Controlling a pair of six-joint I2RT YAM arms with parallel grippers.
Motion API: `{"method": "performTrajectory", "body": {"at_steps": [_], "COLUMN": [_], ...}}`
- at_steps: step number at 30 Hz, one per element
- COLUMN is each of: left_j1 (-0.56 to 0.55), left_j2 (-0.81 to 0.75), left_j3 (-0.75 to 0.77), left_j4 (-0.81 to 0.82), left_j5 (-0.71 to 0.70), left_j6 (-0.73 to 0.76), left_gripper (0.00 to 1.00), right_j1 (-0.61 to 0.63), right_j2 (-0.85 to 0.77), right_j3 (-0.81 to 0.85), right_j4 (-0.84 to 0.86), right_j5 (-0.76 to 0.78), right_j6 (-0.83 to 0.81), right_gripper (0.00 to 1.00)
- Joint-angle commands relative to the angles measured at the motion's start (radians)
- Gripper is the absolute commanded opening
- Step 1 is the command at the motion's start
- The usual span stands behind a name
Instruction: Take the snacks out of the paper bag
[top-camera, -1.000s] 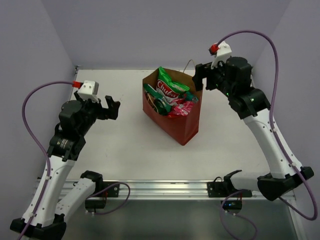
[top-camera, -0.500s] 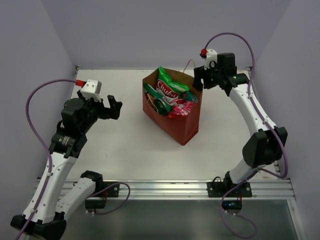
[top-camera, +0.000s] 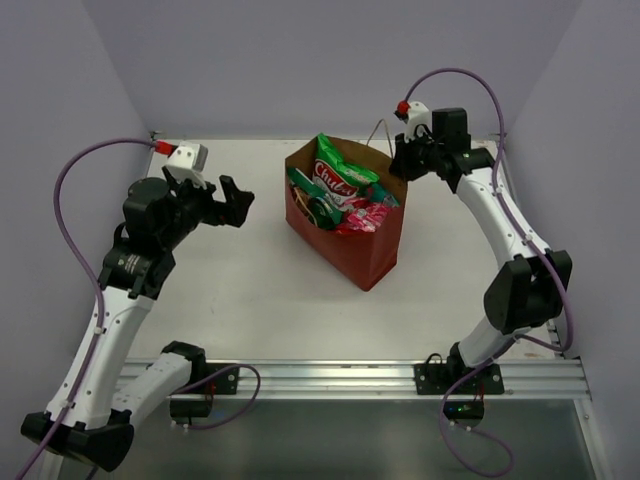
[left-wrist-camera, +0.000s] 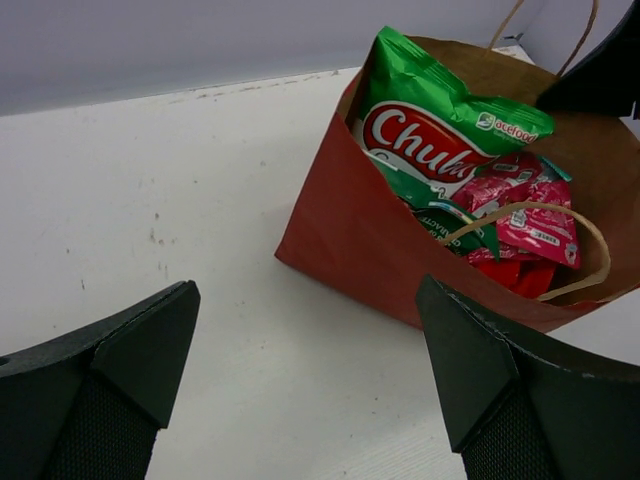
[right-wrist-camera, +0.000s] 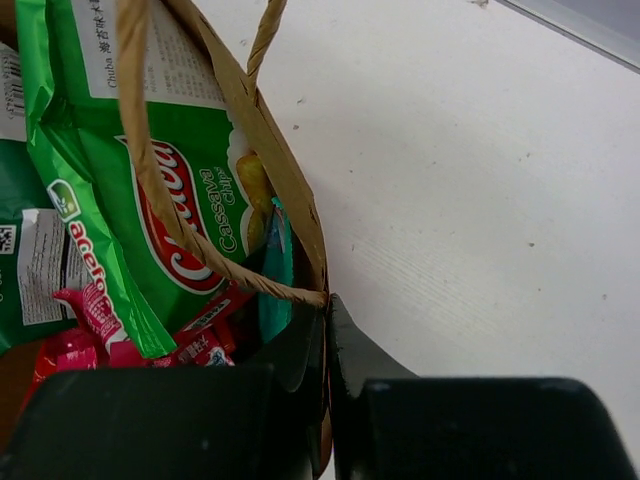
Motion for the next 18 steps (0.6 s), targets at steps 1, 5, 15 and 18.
{"method": "performTrajectory", "body": {"at_steps": [1, 5, 15, 18], "left_j1": [-0.017, -0.14, -0.445, -0.508], "left_j2": [0.042, 0.119, 0.282, 0.314], "left_j3": [0.073, 0.129, 0.248, 0.286], "left_j4": [0.027, 0.027, 0.057, 0.068], "left_j5": [0.085, 0.033, -0.197, -0.237], "left_j6": [-0.054, -0.073, -0.142, -0.162], "left_gripper": [1.0, 1.0, 1.0, 1.0], "right_j1": [0.001, 0.001, 0.001, 0.001], "right_j2": [-0.107, -0.225, -0.446, -0.487], "right_j3": [-0.034, -0.089, -0.217, -0.233], "right_j4": [-0.002, 0.01, 0.007, 0.007], "right_j5": [-0.013, 0.015, 0.084, 0.118], "right_j6": [-0.003, -0.02, -0.063, -0.076], "right_gripper": [0.0, 0.0, 0.0, 0.0]}}
